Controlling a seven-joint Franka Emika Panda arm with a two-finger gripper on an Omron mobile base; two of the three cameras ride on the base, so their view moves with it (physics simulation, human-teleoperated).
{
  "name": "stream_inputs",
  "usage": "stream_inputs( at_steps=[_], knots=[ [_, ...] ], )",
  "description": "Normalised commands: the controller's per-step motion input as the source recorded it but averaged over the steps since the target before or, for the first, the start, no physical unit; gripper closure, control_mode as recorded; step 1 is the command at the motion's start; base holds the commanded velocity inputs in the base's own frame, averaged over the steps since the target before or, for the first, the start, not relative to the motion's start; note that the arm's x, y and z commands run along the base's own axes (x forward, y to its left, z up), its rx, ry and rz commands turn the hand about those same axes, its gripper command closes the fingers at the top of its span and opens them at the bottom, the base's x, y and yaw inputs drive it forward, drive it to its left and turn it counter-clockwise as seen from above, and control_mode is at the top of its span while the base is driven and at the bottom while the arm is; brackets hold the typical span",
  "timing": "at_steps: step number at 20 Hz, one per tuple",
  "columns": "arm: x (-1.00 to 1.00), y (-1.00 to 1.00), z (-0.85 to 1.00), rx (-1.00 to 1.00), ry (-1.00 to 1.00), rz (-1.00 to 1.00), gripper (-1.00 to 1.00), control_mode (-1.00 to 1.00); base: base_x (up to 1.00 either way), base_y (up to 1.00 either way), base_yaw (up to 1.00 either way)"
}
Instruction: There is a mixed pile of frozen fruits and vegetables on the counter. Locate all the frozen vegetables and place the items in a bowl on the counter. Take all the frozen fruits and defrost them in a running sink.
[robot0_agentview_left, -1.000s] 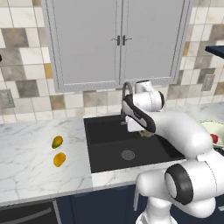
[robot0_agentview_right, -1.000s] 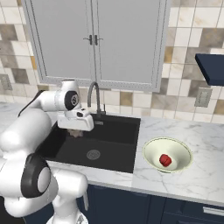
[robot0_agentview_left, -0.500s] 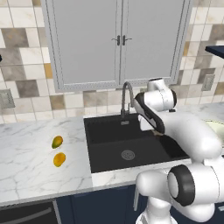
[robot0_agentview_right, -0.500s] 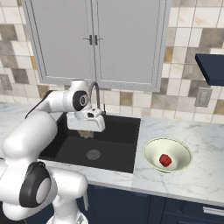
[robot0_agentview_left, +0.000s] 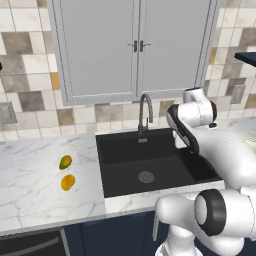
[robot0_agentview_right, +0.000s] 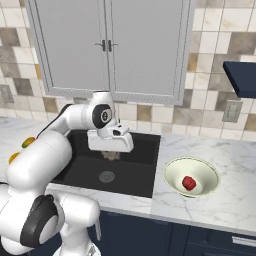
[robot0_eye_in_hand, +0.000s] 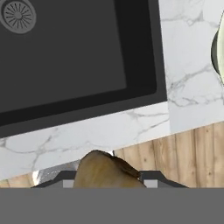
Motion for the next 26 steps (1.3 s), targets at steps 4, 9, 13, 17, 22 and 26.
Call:
stream_inputs(
  at_steps=[4, 9, 13, 17, 22, 26],
  knots=[
    [-0.13, -0.48, 0.11, -0.02, 0.00, 0.00, 1.00, -1.00, 0.00, 0.00, 0.00],
    [-0.13, -0.44, 0.18, -0.02, 0.00, -0.01, 1.00, -1.00, 0.00, 0.00, 0.00],
    [-0.07, -0.41, 0.24, 0.00, 0.00, -0.02, 1.00, -1.00, 0.00, 0.00, 0.00],
    [-0.03, -0.42, 0.11, 0.01, -0.01, -0.02, 1.00, -1.00, 0.00, 0.00, 0.00],
    [0.01, -0.50, 0.00, 0.04, 0.00, -0.03, 1.00, -1.00, 0.00, 0.00, 0.00],
    [0.06, -0.50, -0.01, 0.01, 0.02, -0.03, 1.00, -1.00, 0.00, 0.00, 0.00]
  ],
)
